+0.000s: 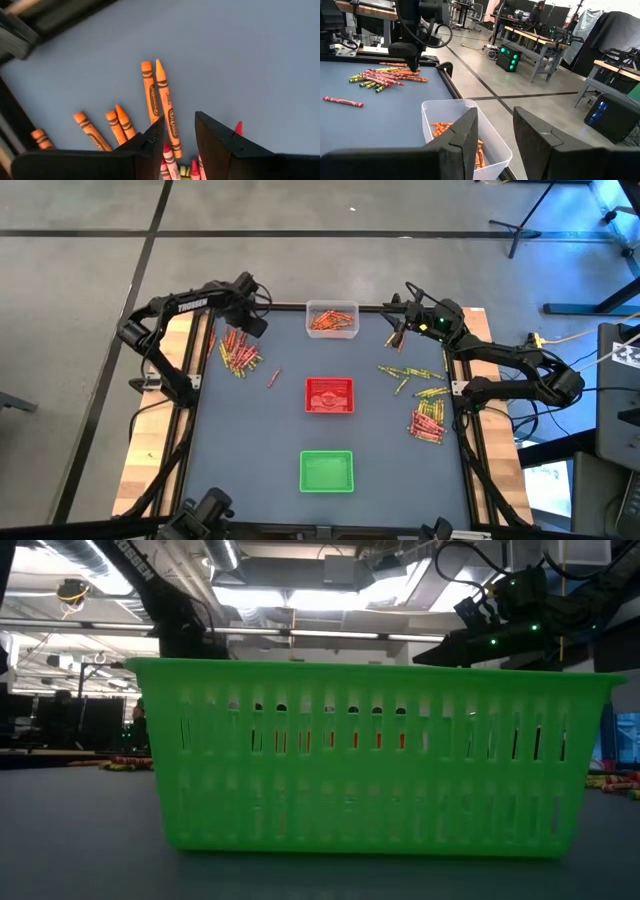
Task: Sort crayons
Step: Put the orange crayon into the transparent bin
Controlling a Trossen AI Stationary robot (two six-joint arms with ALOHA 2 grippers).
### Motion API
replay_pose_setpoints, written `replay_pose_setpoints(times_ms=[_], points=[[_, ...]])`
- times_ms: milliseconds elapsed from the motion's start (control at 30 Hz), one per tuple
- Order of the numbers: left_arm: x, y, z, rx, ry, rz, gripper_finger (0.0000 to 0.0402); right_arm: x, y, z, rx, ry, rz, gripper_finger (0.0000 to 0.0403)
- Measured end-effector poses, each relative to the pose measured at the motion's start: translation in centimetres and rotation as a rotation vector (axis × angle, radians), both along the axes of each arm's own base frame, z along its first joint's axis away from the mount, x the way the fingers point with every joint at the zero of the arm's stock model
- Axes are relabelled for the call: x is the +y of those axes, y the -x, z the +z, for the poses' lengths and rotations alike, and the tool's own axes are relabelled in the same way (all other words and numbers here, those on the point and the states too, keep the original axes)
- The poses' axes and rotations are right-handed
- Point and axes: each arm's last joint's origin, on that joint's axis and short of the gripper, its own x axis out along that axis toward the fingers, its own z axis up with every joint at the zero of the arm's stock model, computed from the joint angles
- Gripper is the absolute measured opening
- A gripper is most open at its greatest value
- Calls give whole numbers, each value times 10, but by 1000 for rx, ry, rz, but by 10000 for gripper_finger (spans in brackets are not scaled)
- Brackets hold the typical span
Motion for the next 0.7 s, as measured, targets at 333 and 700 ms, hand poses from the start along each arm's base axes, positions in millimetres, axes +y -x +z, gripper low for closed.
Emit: replay_pose_setpoints(times_ms=[333,700], points=[[-5,11,-25,-38,10,23,92,0,0,1,-8,8,0,124],[-5,17,-35,-76,-6,38,92,0,0,2,-13,13,0,124]])
